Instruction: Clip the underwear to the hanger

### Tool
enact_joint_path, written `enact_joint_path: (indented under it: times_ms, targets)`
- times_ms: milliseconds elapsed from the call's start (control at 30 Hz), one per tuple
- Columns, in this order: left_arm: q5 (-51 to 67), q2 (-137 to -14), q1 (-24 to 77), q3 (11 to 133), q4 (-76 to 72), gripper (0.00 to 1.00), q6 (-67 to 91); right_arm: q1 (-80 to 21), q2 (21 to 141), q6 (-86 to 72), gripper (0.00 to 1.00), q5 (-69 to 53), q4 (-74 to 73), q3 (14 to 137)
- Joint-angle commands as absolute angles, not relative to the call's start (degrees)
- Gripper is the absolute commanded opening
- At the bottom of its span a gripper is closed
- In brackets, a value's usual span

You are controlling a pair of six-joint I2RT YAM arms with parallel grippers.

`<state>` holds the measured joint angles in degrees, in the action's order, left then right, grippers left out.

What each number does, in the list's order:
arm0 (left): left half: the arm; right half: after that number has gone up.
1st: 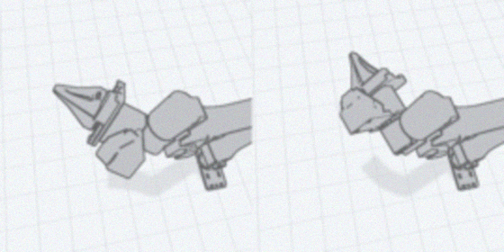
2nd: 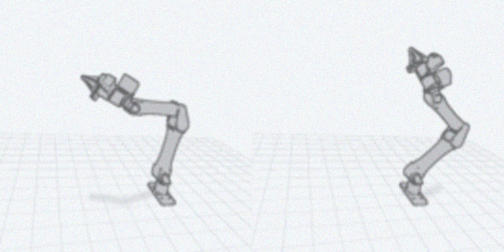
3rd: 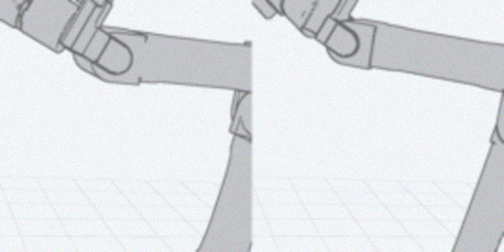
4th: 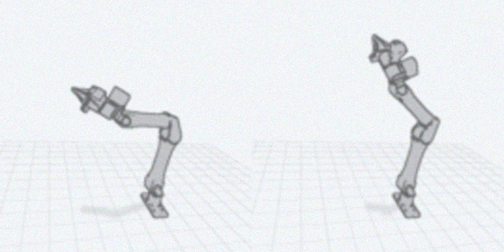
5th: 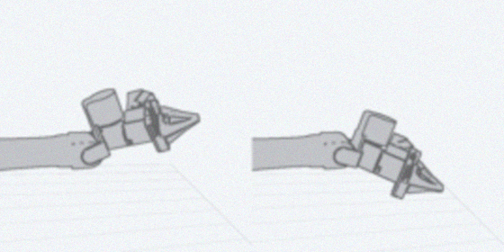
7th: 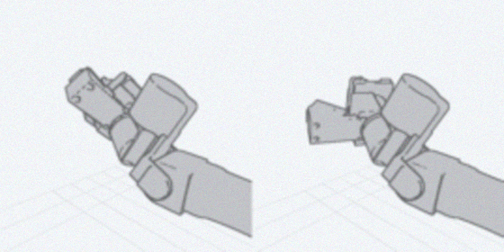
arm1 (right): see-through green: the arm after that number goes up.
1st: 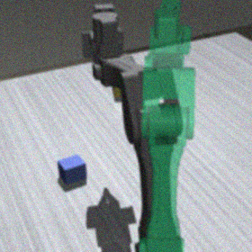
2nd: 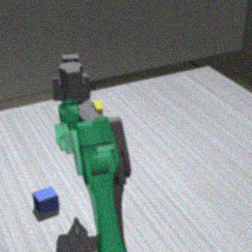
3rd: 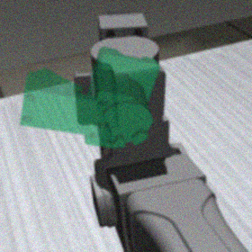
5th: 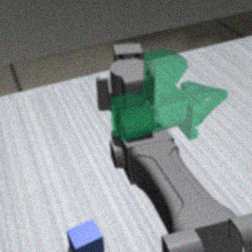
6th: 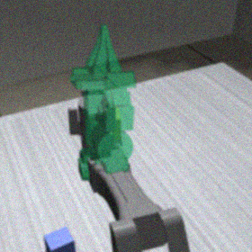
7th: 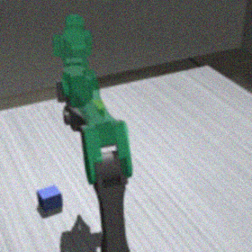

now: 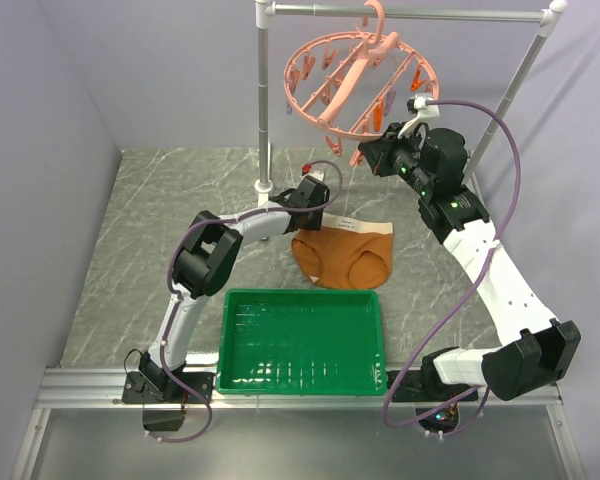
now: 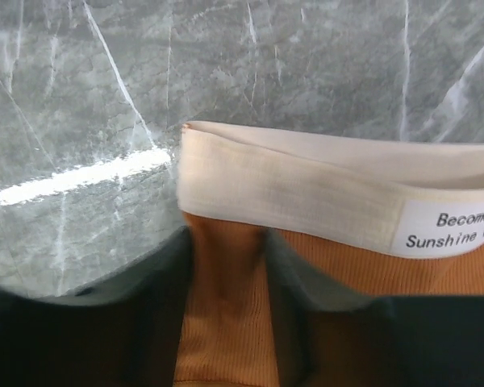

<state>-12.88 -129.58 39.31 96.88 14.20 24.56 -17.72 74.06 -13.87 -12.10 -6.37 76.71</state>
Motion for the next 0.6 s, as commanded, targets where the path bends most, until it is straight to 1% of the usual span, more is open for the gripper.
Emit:
enact_joint_path:
  times_ms: [0,67,100,167,200,300,467,533,567]
  targets:
    - [-7.83,-133.24,39.81,96.94,17.31,0.34,25.05,-17.23,71.98,-13.80,0.00,-12.04,-4.75,76.55]
    - [-7.91,-133.85,39.81,97.64,17.75,0.26,24.44,-17.14,71.98,-13.80,0.00,-11.87,-4.92,76.38]
    - [-8.26,-134.21,39.99,97.99,18.01,0.17,24.09,-17.23,71.98,-13.71,0.00,-11.87,-5.01,76.38]
    - [-8.79,-134.56,40.08,98.44,18.11,0.09,23.12,-17.23,71.81,-13.62,0.00,-11.78,-5.27,76.29]
    - [-8.88,-134.39,39.99,98.35,17.58,0.01,22.68,-17.14,71.89,-13.62,0.00,-11.78,-5.36,76.29]
    - [-8.62,-132.55,39.99,96.34,14.26,0.00,21.19,-17.05,71.89,-13.62,0.00,-11.95,-5.36,76.38]
    - [-4.67,-125.17,40.16,87.81,4.06,0.00,17.41,-17.05,71.98,-13.97,0.00,-12.13,-4.92,76.29]
    - [-3.17,-124.45,40.25,87.71,3.33,0.00,15.74,-16.96,71.98,-14.06,0.00,-12.22,-5.01,76.38]
    - [-3.51,-124.89,40.51,88.93,4.99,0.04,15.56,-16.96,71.98,-13.98,0.00,-12.30,-5.01,76.38]
